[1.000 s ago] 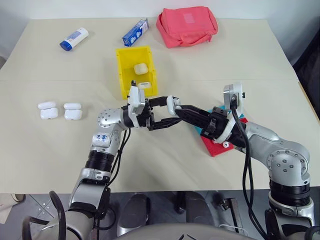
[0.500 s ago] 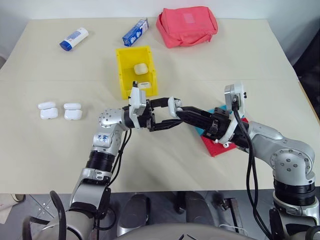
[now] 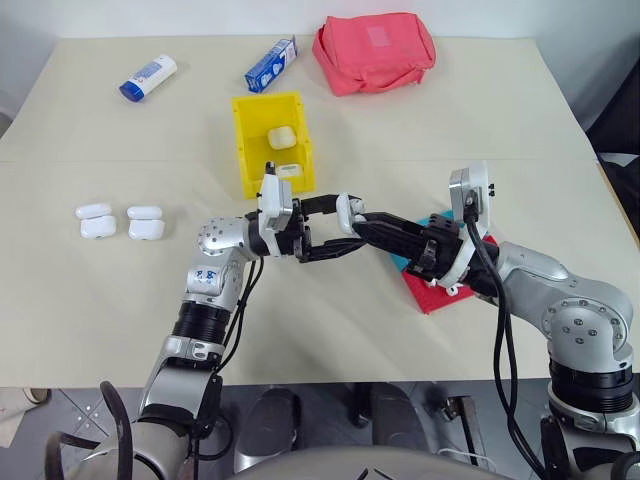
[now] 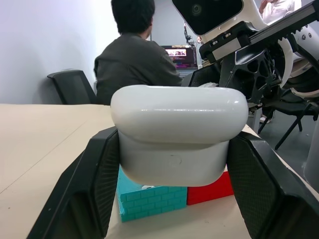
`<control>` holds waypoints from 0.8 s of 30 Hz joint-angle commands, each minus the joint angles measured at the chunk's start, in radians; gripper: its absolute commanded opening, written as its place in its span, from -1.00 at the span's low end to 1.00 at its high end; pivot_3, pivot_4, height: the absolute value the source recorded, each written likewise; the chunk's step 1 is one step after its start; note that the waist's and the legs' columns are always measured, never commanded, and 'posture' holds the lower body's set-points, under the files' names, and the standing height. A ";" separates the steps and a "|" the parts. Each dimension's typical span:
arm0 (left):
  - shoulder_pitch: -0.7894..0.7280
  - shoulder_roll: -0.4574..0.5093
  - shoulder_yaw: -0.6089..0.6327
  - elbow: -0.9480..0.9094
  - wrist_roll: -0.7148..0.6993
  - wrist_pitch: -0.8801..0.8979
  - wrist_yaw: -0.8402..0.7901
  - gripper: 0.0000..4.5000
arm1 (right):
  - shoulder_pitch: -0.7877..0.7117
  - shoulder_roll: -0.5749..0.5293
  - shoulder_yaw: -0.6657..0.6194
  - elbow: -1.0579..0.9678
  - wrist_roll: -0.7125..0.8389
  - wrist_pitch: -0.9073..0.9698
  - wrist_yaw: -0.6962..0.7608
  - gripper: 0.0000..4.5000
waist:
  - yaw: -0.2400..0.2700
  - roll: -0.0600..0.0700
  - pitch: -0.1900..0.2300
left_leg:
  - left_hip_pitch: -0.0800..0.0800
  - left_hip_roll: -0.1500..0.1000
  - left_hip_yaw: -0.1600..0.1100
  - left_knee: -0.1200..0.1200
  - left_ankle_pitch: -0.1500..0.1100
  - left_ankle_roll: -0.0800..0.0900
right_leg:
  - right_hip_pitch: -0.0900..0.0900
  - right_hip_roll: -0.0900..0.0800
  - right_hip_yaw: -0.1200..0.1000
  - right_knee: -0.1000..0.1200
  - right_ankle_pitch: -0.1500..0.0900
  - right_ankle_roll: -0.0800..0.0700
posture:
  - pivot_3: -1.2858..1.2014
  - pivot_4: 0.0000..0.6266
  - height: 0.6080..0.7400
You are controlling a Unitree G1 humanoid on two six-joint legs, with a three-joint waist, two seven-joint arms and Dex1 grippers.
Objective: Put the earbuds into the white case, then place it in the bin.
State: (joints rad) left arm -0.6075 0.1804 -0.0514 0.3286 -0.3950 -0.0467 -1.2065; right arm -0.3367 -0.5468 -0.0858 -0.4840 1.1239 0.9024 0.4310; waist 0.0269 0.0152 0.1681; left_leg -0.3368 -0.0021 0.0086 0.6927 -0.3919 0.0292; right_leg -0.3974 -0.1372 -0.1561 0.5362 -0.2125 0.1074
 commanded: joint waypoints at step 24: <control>-0.028 -0.011 0.017 -0.084 -0.049 -0.047 -0.019 0.25 | 0.013 -0.062 -0.036 -0.010 -0.040 0.026 -0.021 0.07 | 0.001 0.000 0.000 | 0.000 -0.001 -0.001 -0.002 0.000 0.000 | 0.000 -0.001 -0.002 -0.001 0.000 0.000 | 0.03 -0.52 1.00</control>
State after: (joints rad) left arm -0.6078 0.1754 -0.0491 0.3177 -0.4003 -0.0671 -1.2167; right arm -0.3376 -0.5833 -0.0949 -0.4863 1.0956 0.9086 0.4272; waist 0.0280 0.0150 0.1682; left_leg -0.3373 -0.0028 0.0080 0.6907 -0.3918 0.0292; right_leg -0.3974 -0.1381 -0.1578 0.5347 -0.2124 0.1076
